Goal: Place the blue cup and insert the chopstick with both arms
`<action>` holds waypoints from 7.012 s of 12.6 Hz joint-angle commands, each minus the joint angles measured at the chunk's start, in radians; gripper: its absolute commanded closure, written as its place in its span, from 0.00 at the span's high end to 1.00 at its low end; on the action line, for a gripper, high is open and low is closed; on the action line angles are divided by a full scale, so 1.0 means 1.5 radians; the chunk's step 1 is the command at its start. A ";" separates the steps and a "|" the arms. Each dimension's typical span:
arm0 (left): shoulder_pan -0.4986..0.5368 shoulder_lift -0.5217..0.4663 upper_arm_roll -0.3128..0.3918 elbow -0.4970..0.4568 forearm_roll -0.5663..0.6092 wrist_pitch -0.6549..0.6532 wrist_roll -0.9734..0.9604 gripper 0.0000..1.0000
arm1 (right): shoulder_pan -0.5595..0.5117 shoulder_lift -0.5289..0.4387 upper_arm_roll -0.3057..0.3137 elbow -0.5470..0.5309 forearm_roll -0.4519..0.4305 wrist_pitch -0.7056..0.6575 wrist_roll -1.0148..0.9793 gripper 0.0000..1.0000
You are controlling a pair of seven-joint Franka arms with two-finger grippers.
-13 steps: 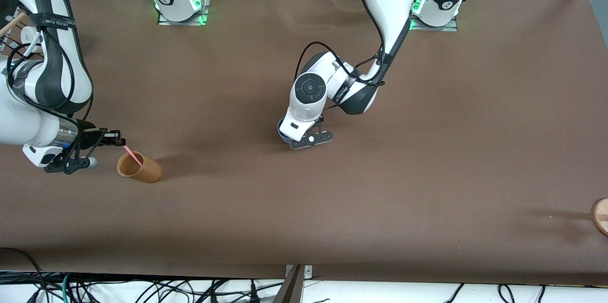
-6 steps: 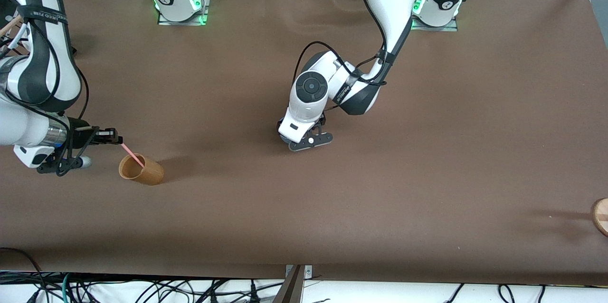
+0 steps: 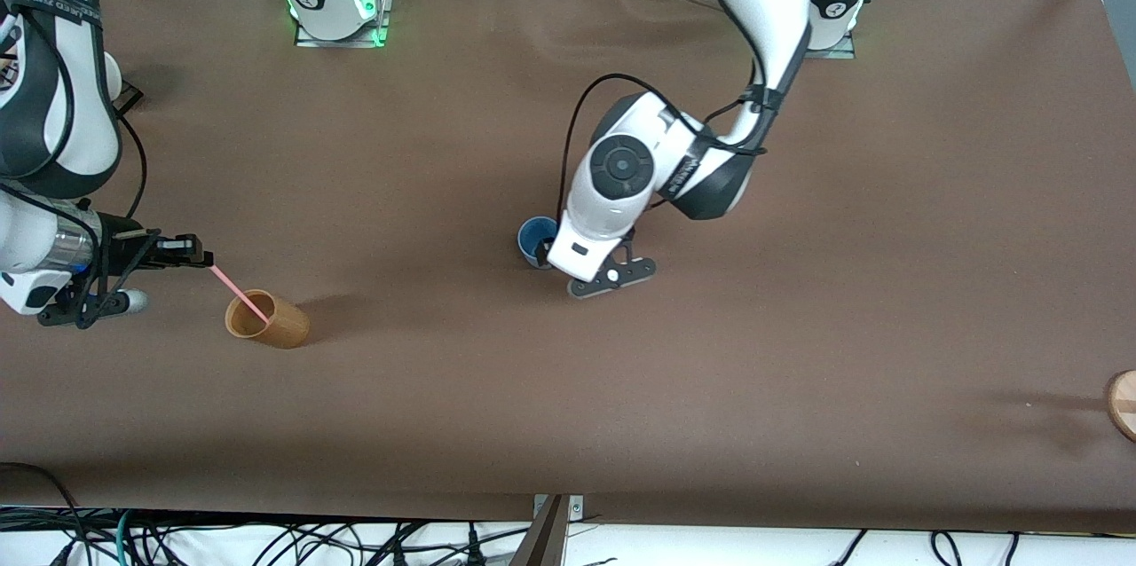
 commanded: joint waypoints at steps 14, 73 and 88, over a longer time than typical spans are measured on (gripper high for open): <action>0.378 -0.290 0.001 -0.048 0.084 -0.360 0.626 1.00 | 0.134 0.002 0.010 0.170 -0.032 -0.211 0.183 0.00; 0.432 -0.465 -0.006 -0.270 0.088 -0.352 0.630 1.00 | 0.330 0.105 -0.014 0.213 0.141 -0.084 0.466 1.00; 0.433 -0.465 -0.006 -0.271 0.087 -0.352 0.629 1.00 | 0.062 -0.201 0.097 -0.174 -0.128 0.093 0.293 1.00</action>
